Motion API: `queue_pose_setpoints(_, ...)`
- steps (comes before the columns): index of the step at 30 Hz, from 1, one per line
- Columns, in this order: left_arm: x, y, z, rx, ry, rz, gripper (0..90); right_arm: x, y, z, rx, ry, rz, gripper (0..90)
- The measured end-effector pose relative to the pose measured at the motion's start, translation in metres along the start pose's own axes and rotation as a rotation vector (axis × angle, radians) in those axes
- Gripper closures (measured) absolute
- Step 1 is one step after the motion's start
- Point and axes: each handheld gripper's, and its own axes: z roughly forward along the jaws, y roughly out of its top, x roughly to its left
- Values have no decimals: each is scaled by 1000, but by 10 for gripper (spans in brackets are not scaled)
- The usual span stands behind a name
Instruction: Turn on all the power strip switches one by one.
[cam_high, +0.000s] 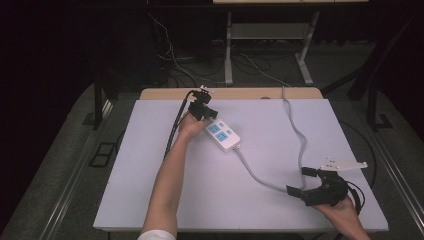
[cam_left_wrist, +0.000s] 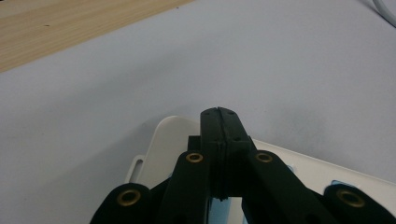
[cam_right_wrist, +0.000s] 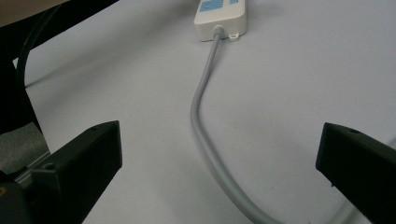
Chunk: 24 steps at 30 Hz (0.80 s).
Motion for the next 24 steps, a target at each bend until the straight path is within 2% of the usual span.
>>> queue_pose_setpoints(7, 0, -1, 0, 6, 11, 3, 897, 1, 0, 0, 3, 0, -1, 3)
queue_pose_setpoints(15, 2, -5, 1, -14, 6, -40, 900, 1, 0, 0, 1, -1, -5, 3)
queue_pose_setpoints(18, 6, -7, 1, -20, -18, -66, 900, 1, 1, 0, -2, -3, -6, 3)
queue_pose_setpoints(24, 3, -6, 1, -6, -2, -41, 900, 0, 0, -1, -2, -4, -3, 3)
